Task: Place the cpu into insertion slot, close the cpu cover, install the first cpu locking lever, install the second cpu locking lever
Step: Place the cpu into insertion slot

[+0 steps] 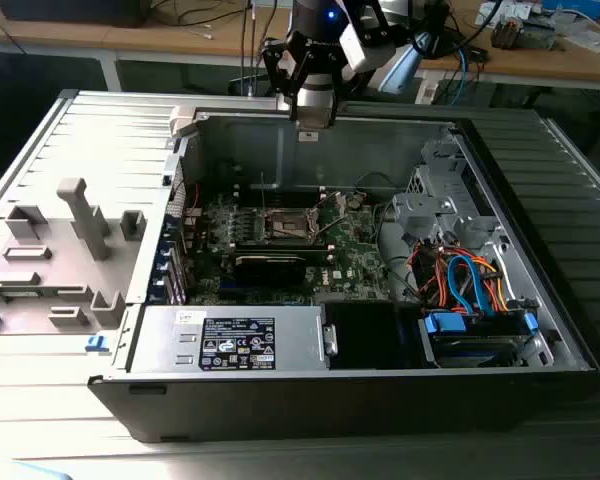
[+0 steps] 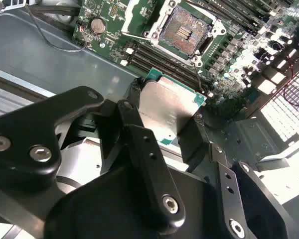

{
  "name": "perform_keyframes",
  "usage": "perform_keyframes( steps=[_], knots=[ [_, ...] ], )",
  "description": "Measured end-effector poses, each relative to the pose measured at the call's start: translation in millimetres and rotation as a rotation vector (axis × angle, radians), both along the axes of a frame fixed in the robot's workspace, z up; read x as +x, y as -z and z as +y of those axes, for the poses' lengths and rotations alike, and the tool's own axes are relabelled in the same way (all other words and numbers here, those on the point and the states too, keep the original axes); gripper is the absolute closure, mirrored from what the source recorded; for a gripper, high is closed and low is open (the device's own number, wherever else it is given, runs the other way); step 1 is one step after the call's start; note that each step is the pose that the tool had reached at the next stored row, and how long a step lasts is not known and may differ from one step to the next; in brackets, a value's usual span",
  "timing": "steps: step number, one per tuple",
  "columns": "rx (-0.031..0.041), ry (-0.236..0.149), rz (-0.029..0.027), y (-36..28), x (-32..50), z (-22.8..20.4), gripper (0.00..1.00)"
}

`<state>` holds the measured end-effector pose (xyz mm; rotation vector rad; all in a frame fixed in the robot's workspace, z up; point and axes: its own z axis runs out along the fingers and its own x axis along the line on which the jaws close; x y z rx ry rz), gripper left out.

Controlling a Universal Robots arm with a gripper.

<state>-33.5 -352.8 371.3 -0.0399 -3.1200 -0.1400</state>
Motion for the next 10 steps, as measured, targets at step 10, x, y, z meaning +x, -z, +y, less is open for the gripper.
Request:
perform_keyframes(
  steps=[10],
  knots=[
    [0.0,0.0,0.0,0.6,-1.0,0.0,0.45]
  ],
)
